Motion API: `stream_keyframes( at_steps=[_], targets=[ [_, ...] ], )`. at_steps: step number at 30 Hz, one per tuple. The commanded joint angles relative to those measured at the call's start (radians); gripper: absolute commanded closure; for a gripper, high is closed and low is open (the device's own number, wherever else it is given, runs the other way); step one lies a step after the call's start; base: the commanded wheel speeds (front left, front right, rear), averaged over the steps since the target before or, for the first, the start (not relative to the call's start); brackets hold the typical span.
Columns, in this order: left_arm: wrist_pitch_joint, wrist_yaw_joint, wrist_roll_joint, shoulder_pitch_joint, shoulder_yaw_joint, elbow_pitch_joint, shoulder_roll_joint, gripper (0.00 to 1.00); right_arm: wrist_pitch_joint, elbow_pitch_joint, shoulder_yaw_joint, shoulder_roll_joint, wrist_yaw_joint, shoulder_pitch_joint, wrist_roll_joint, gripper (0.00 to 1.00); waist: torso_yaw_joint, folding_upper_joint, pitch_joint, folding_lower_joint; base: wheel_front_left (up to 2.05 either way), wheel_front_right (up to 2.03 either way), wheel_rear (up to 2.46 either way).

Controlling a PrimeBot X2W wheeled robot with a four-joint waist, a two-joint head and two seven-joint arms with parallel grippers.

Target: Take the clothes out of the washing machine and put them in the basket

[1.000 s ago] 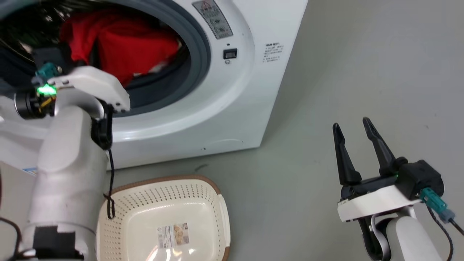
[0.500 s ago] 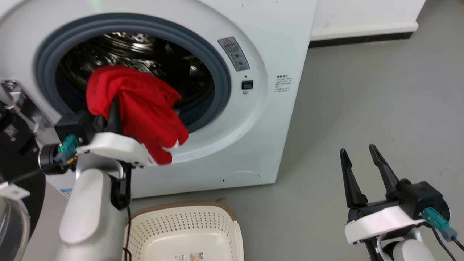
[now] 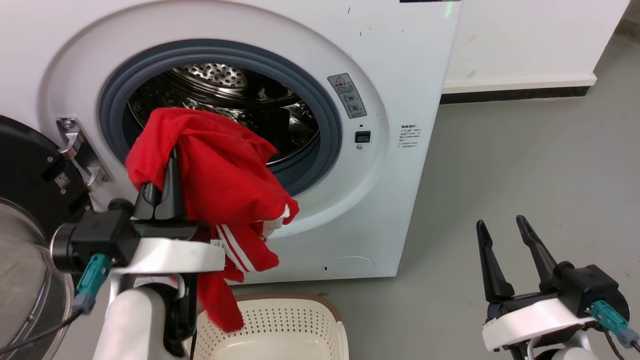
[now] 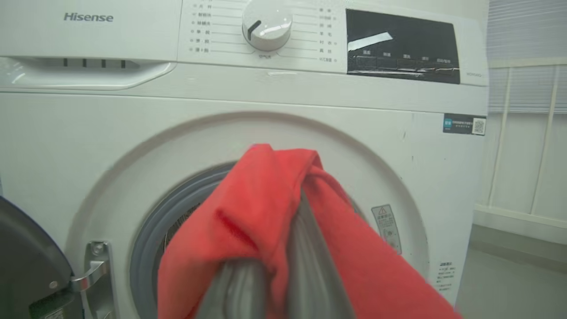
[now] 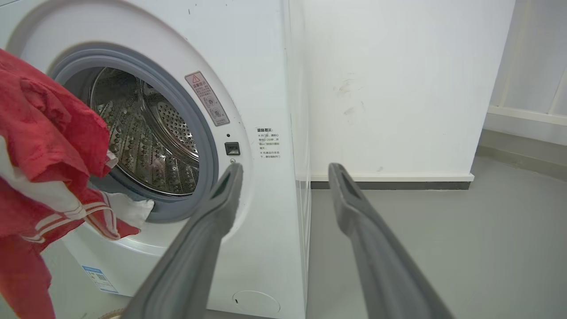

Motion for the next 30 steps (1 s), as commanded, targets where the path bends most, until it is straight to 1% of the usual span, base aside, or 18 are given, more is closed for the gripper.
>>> stream_keyframes(
  at_steps=[1,4,7,10,13,16,20,26,30],
  targets=[
    [0.014,0.015,0.008,0.033,-0.005,-0.070,-0.003,1.00,0.002,-0.008,0.000,0.001,-0.001,0.013,0.004,0.00,0.005,0.0000,0.002,0.0002,0.00,0.00,0.00],
    [0.048,0.034,0.014,0.096,-0.013,-0.174,-0.006,1.00,0.007,-0.014,0.000,0.001,-0.001,0.019,0.003,0.00,0.011,0.0000,0.005,0.0002,0.00,0.00,0.00],
    [0.078,0.053,0.009,0.165,-0.020,-0.242,-0.012,1.00,0.010,-0.020,0.001,0.001,-0.001,0.021,0.001,0.00,0.016,0.0000,0.013,0.0002,0.00,0.00,0.00],
    [0.099,0.067,-0.004,0.234,-0.034,-0.266,-0.020,1.00,0.011,-0.026,-0.002,0.001,-0.001,0.021,-0.001,0.00,0.023,0.0000,0.024,0.0002,0.00,0.00,0.00],
    [0.112,0.076,-0.016,0.294,-0.051,-0.240,-0.027,1.00,0.014,-0.029,0.000,0.001,-0.001,0.017,-0.006,0.00,0.032,0.0000,0.037,0.0002,0.00,0.00,0.00],
    [0.108,0.086,-0.037,0.337,-0.065,-0.173,-0.035,1.00,0.014,-0.034,0.003,0.001,-0.001,0.004,-0.008,0.00,0.037,0.0000,0.054,0.0002,0.00,0.00,0.00],
    [0.082,0.067,-0.069,0.351,-0.095,-0.026,-0.039,1.00,0.015,-0.038,0.009,0.001,-0.001,-0.013,-0.007,0.00,0.042,0.0000,0.087,0.0002,0.00,0.00,0.00],
    [0.026,0.043,-0.115,0.293,-0.127,0.225,-0.047,1.00,0.009,-0.039,0.026,0.001,-0.001,-0.046,-0.004,0.00,0.029,0.0000,0.152,0.0002,0.00,0.00,0.00],
    [0.001,0.039,-0.145,0.232,-0.141,0.384,-0.050,1.00,0.003,-0.044,0.034,0.001,-0.001,-0.077,-0.004,0.00,0.009,0.0000,0.221,0.0002,0.00,0.00,0.00]
  ],
)
